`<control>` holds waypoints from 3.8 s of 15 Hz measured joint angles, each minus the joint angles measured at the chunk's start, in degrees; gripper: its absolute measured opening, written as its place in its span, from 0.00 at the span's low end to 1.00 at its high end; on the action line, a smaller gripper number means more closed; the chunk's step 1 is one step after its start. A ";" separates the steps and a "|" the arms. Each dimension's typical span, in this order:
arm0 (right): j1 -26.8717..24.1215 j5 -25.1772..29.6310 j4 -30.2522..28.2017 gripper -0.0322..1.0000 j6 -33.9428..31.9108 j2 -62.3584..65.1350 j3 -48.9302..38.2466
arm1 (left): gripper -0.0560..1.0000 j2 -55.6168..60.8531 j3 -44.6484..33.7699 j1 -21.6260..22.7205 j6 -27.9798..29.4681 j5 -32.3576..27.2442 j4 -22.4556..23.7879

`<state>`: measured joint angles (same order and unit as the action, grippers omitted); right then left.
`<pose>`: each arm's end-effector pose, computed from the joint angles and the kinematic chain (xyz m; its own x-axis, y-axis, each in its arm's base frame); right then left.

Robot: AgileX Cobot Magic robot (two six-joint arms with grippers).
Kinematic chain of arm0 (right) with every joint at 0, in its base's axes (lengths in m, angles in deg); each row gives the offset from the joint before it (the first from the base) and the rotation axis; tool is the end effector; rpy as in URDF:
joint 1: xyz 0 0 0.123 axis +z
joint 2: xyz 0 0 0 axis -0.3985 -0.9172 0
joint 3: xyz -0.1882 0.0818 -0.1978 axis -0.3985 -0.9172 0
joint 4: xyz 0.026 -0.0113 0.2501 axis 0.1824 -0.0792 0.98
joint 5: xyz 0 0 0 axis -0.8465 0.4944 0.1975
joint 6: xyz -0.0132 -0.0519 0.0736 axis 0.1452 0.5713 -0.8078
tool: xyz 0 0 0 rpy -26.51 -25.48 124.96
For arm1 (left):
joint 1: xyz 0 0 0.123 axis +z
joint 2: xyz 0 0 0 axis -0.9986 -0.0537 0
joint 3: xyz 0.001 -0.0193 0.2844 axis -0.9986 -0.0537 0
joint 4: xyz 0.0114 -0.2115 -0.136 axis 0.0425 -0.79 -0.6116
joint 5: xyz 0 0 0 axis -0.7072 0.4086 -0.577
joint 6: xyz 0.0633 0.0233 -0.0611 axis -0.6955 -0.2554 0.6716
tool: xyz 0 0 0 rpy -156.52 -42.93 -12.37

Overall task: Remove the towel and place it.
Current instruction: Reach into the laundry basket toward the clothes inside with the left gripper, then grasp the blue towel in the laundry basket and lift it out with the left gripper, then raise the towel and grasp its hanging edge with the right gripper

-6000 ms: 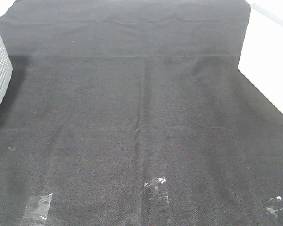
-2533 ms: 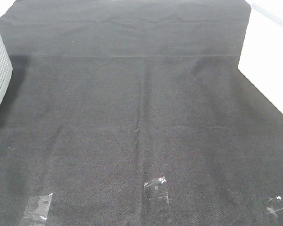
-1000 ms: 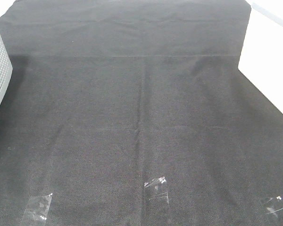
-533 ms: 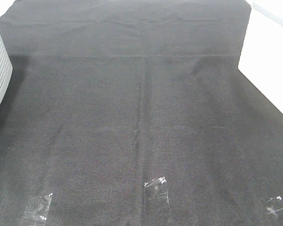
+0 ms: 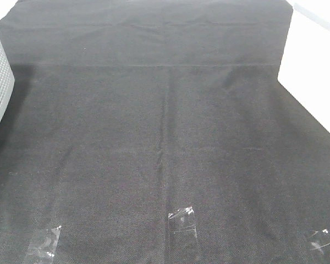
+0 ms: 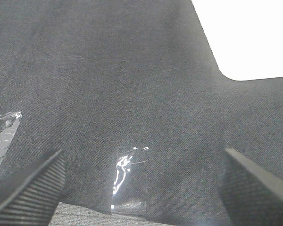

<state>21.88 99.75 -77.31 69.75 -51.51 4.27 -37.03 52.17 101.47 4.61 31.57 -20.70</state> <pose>-0.0030 0.0087 0.2608 -0.5312 -0.0615 -0.8450 -0.0926 0.9956 -0.0142 0.4424 0.1439 0.1846 -0.3853 0.8823 0.2705 0.8640 0.2420 0.4415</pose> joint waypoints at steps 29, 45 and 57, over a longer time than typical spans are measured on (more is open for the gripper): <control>0.00 0.00 0.00 0.83 0.00 0.00 0.00 | 0.05 34.89 1.43 -2.35 17.70 -7.68 -2.29; 0.00 -15.64 57.35 0.83 62.85 -29.05 1.15 | 0.05 44.46 1.49 -51.97 7.22 3.15 8.42; 7.05 1.60 93.28 0.83 119.86 -85.20 8.59 | 0.05 44.40 1.49 -58.67 7.10 7.10 -0.80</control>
<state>28.93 101.35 15.97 189.61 -136.71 12.87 7.38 53.66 42.80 11.71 38.67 -21.50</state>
